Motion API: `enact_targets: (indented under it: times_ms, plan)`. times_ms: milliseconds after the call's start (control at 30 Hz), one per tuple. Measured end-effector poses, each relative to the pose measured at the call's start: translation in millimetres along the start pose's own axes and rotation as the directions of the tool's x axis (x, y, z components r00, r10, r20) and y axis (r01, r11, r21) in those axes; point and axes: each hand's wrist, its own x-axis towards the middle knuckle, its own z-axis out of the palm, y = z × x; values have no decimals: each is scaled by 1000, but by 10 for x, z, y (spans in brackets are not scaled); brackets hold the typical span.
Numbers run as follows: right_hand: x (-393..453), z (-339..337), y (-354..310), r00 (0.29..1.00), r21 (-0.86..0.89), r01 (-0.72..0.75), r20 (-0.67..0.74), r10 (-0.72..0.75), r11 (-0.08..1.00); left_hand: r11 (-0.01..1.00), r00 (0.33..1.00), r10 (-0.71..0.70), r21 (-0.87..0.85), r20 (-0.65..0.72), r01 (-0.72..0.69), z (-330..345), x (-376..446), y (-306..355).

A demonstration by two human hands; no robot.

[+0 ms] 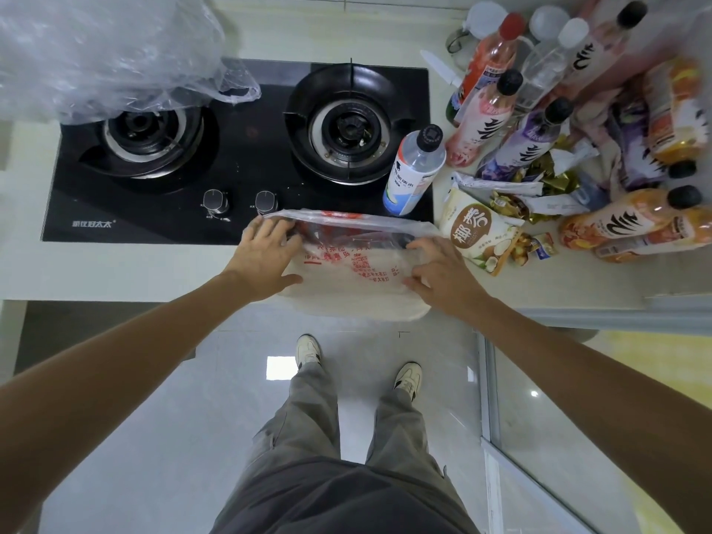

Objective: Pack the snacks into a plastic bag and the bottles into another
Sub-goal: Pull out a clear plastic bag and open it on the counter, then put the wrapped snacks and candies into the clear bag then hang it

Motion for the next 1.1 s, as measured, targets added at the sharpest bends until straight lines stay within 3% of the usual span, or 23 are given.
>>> enact_targets:
  times_ms: [100,267,467,733,1100]
  plan:
    - [37,-31,-57,993,-75,-25,-114,16,997,999,999,-42,-1,-21,42,-7,2,55]
    - [117,-20,-83,993,-196,-116,-4,118,974,996,995,-74,61,72,70,-13,33,83]
    - [113,33,-55,983,-229,-176,16,184,957,991,987,-60,127,147,42,-124,134,120]
    - [-39,-150,-242,987,-157,-86,-147,62,984,999,992,9,-46,-128,-15,-357,-14,259]
    - [-538,-511,90,949,-67,-189,-269,164,980,987,979,92,-113,-184,-114,-869,222,1034]
